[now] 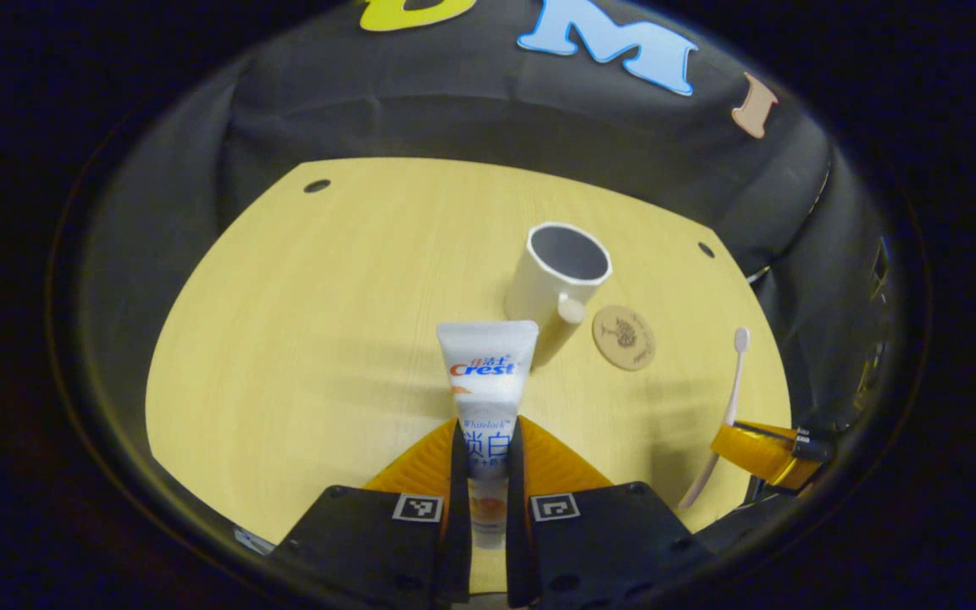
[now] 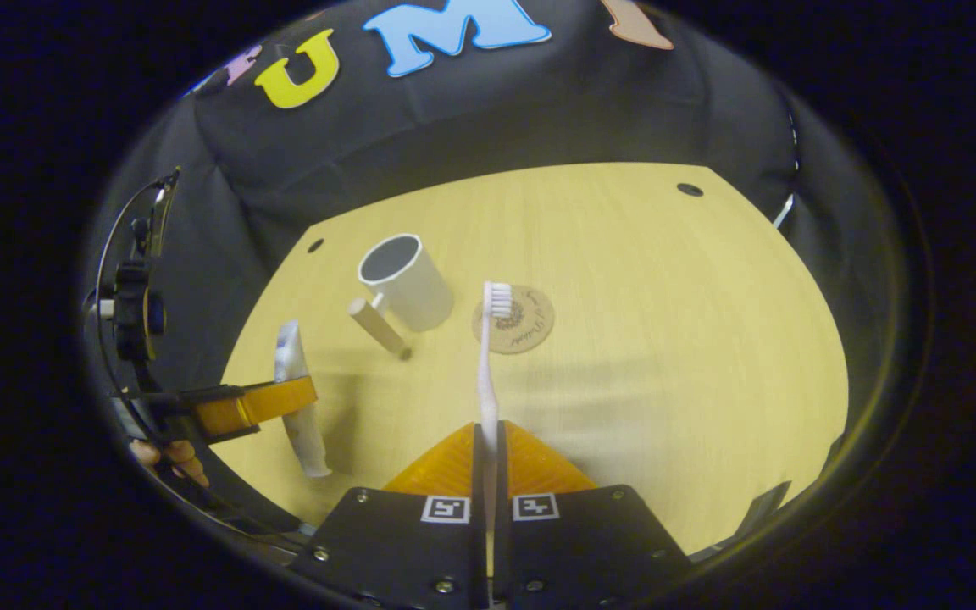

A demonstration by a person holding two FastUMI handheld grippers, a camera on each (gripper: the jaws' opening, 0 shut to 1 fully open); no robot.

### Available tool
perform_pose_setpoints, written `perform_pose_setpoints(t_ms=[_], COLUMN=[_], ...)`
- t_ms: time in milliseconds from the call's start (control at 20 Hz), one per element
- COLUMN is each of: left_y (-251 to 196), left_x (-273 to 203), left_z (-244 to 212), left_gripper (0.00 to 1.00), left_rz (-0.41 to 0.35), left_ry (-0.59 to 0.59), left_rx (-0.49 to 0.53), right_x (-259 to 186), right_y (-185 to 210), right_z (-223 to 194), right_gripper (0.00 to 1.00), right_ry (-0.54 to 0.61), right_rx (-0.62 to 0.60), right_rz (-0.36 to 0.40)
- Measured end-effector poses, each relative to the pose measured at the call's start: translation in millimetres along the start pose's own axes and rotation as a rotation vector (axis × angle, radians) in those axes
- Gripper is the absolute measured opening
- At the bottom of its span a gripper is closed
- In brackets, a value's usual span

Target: Put the toothbrush and toothpaste on the desktop into the cup, then pick up the cup and place it on the coaster on the desktop.

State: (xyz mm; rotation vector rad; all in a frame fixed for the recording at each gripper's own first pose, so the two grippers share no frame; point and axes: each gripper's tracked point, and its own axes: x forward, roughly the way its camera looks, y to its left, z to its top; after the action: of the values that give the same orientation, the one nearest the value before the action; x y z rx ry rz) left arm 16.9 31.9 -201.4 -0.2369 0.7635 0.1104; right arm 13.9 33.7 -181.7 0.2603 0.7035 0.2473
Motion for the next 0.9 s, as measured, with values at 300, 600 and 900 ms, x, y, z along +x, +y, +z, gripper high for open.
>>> perform_pose_setpoints(t_ms=[300, 600, 900], left_y=[-9.4, -26.2, -52.6], left_x=[-22.2, -38.7, -17.6], left_z=[89.5, 167.0, 214.0], left_gripper=[0.24, 0.23, 0.23], left_rz=[-0.062, -0.133, -0.208], left_ry=[-0.281, -0.534, -0.682], left_rx=[-0.048, -0.063, -0.010], right_x=[-18.5, -27.3, -29.2], right_y=[13.0, 6.6, 0.5], right_z=[24.2, 30.3, 23.7], right_gripper=[0.04, 0.04, 0.04], right_ry=[-0.127, -0.163, -0.149], right_rx=[-0.031, -0.058, -0.026], right_rz=[0.065, 0.051, 0.016])
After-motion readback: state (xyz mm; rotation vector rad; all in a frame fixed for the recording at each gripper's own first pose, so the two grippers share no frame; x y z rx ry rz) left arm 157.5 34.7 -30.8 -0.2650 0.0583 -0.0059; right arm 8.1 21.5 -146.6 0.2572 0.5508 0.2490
